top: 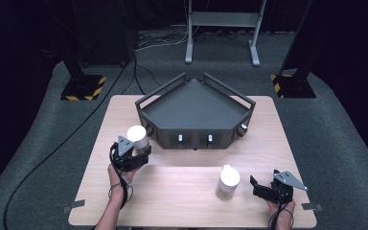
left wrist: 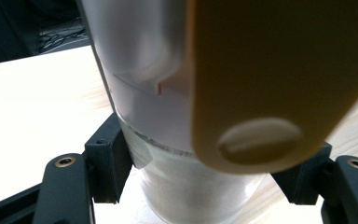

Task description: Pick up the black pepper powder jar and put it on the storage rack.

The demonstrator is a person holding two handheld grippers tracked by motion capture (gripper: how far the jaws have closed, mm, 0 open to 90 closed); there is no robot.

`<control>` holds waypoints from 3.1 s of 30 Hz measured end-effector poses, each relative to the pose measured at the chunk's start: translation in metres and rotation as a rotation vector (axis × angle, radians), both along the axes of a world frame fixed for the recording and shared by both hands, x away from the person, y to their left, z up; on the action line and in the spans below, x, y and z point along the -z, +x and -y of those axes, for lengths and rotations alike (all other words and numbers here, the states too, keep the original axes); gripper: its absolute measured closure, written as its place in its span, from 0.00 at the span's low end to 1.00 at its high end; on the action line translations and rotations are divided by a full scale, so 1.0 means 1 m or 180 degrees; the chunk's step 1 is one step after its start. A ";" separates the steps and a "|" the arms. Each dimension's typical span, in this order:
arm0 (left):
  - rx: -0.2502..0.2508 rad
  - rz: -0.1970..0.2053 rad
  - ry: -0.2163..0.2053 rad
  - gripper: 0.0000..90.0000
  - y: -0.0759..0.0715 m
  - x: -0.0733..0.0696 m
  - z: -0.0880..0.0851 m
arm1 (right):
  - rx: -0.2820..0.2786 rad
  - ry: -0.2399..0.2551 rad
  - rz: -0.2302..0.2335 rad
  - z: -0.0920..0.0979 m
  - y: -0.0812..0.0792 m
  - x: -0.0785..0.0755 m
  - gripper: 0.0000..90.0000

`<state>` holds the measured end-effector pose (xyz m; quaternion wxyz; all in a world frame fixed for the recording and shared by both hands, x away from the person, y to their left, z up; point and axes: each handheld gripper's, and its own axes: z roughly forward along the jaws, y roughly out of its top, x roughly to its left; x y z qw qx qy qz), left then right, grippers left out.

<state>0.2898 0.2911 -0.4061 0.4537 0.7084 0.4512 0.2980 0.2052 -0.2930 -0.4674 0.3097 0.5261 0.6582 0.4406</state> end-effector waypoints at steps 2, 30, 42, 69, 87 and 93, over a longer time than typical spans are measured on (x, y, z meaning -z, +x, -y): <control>0.0020 0.0003 0.0005 0.34 0.001 -0.002 0.001 | 0.0001 -0.0001 -0.0001 0.000 0.000 0.000 0.01; 0.0265 0.0083 -0.0009 0.34 0.009 -0.030 0.013 | -0.0002 -0.0008 -0.0013 0.000 0.001 -0.001 0.01; 0.0324 0.0130 -0.0025 0.34 0.015 -0.041 0.016 | 0.0001 0.0005 -0.0014 0.000 0.001 0.000 0.01; 0.0377 0.0173 -0.0018 0.34 0.028 -0.062 0.023 | 0.0001 0.0018 -0.0019 0.001 0.001 -0.001 0.01; 0.0393 0.0167 0.0036 0.34 0.046 -0.074 0.032 | 0.0006 0.0013 -0.0017 0.000 0.001 -0.001 0.01; 0.0391 0.0159 0.0056 0.34 0.053 -0.077 0.035 | 0.0004 0.0006 -0.0023 0.000 0.001 -0.001 0.01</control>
